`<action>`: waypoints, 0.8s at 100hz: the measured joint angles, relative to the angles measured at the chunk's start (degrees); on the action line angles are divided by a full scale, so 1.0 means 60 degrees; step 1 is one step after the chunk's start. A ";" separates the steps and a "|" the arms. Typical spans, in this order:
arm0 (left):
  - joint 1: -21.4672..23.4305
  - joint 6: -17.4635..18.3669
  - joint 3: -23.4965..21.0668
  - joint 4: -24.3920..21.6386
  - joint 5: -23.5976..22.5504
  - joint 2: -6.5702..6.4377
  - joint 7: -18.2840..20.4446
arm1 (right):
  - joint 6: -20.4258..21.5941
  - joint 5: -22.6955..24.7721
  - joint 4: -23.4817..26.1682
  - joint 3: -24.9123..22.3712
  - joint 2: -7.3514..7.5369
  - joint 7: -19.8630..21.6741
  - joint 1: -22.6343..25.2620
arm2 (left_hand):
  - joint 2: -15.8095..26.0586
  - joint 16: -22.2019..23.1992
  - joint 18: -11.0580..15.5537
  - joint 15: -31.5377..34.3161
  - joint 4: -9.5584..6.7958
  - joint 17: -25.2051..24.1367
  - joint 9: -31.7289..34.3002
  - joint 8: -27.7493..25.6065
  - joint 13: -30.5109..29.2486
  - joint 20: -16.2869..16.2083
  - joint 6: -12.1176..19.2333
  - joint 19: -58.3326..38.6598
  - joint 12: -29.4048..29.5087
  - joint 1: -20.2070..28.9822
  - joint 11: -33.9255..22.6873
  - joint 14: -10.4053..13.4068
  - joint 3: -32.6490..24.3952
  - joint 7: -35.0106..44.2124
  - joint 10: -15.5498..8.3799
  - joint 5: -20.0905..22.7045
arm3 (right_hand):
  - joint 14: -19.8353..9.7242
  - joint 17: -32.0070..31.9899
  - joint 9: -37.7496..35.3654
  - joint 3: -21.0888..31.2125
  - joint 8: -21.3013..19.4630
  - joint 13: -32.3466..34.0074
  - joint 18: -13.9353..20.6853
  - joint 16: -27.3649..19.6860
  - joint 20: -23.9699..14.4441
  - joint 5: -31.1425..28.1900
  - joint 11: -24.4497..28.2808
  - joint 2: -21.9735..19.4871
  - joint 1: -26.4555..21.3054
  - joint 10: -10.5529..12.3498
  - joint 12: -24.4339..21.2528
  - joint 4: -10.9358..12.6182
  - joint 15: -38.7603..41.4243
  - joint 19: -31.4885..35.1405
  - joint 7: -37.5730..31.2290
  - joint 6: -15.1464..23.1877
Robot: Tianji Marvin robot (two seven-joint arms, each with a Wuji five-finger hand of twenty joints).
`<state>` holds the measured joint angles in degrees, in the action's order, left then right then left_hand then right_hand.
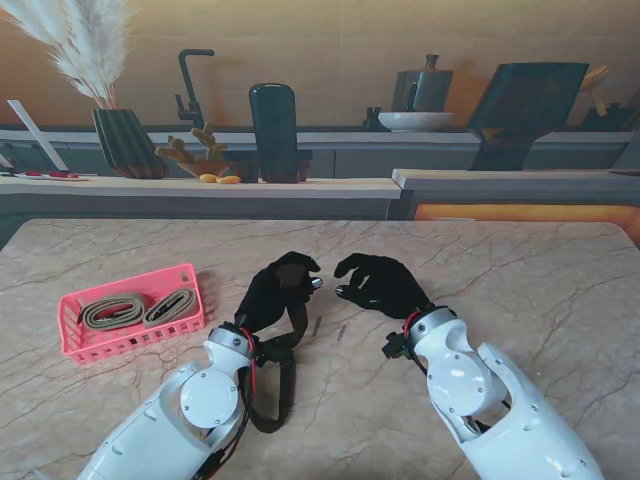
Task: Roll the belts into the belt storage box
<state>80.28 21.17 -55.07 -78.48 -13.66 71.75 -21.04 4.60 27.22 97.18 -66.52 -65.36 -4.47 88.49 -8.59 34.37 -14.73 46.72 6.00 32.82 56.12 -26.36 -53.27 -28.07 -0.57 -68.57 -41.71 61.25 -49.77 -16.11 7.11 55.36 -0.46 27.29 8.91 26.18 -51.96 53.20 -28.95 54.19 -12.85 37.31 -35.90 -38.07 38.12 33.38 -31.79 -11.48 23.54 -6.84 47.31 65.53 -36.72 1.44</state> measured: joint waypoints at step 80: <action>-0.0291 -0.0167 0.0258 0.0386 -0.1252 -0.0171 0.0032 | 0.0600 0.1751 -0.0830 0.1713 0.0058 -0.1112 -0.1430 | -0.0091 0.0557 -0.1579 0.1676 -0.0193 0.1095 0.0651 -0.0259 -0.1213 -0.0125 -0.1376 -0.1823 0.0733 -0.0467 0.0566 -0.0940 -0.0221 0.0380 0.0747 0.0317 | -0.0336 0.1335 -0.0989 -0.0540 -0.0596 0.0971 0.0255 0.0704 -0.0566 0.0153 0.1547 0.0583 0.0863 0.0317 0.0477 -0.0117 0.1558 0.0553 -0.0020 -0.0841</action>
<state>78.54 20.17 -53.52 -76.16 -21.17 70.72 -20.85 8.20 37.72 92.20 -56.24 -65.01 -11.14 79.90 -9.14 37.71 -24.20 56.78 4.84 39.40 60.02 -27.91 -60.54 -28.82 -8.83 -79.51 -37.31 58.45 -46.37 -21.75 5.78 57.65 4.02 29.19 6.90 34.19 -57.89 49.96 -32.52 60.02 -11.32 41.53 -39.30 -37.15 47.40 36.88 -26.61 -9.58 26.40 -7.54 56.66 68.85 -36.84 -3.60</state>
